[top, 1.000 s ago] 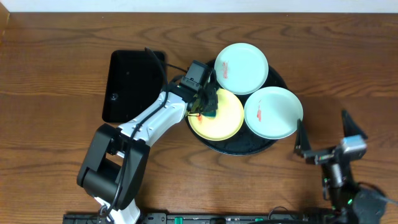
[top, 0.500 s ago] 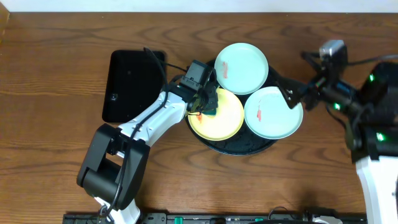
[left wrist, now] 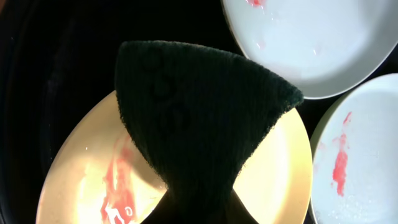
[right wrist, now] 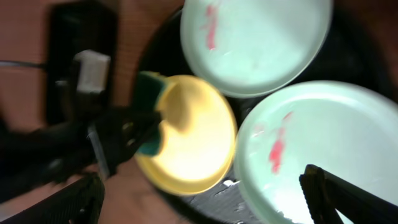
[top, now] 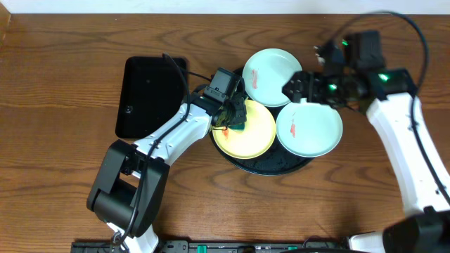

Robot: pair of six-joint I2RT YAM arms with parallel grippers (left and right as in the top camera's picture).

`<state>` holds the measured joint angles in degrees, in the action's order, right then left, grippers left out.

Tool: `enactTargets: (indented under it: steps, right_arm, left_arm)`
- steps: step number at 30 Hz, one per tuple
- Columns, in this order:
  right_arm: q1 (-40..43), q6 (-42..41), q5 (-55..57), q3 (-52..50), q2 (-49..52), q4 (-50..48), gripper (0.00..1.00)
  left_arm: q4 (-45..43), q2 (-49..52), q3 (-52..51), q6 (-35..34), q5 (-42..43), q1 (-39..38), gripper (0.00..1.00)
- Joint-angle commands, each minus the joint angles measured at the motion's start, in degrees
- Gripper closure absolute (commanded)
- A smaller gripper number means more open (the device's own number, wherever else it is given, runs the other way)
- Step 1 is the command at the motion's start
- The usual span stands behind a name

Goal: Clean dirty plates on tray and stack at the side
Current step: 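Reach the right gripper to the yellow plate's rim and grasp it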

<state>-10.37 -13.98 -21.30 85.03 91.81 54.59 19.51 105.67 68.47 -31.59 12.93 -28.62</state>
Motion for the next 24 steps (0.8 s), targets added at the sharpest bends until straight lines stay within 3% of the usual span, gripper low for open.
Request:
enactTargets:
  steps: [1,3,6,7,10,19,24]
  right_arm:
    - [-4.8,1.4,12.2,4.0,3.2,-0.1,0.01]
    - [-7.3,1.4,12.2,3.7,5.2,-1.9,0.09]
    - [-10.1,1.4,15.9,2.9,8.9,-3.3,0.53]
    - [-10.9,1.2,16.9,2.8,10.8,-3.3,0.57]
    - [-12.3,1.2,17.0,2.8,15.9,-3.5,0.52]
    - [-12.9,4.2,15.8,2.8,23.7,-3.8,0.50]
    - [-12.9,6.1,15.6,2.8,25.6,-3.9,0.58]
  left_arm:
    - [-0.2,0.2,0.0,-0.5,-0.7,-0.1,0.92]
    - [-0.2,0.2,0.0,-0.5,-0.7,-0.1,0.92]
    - [-0.1,0.2,0.0,-0.5,-0.6,-0.1,0.91]
    - [-0.2,0.2,0.0,-0.5,-0.5,-0.1,0.92]
    - [-0.2,0.2,0.0,-0.5,-0.5,-0.1,0.92]
    - [-0.2,0.2,0.0,-1.0,-0.5,-0.1,0.92]
    - [-0.2,0.2,0.0,-4.6,-0.5,-0.1,0.92]
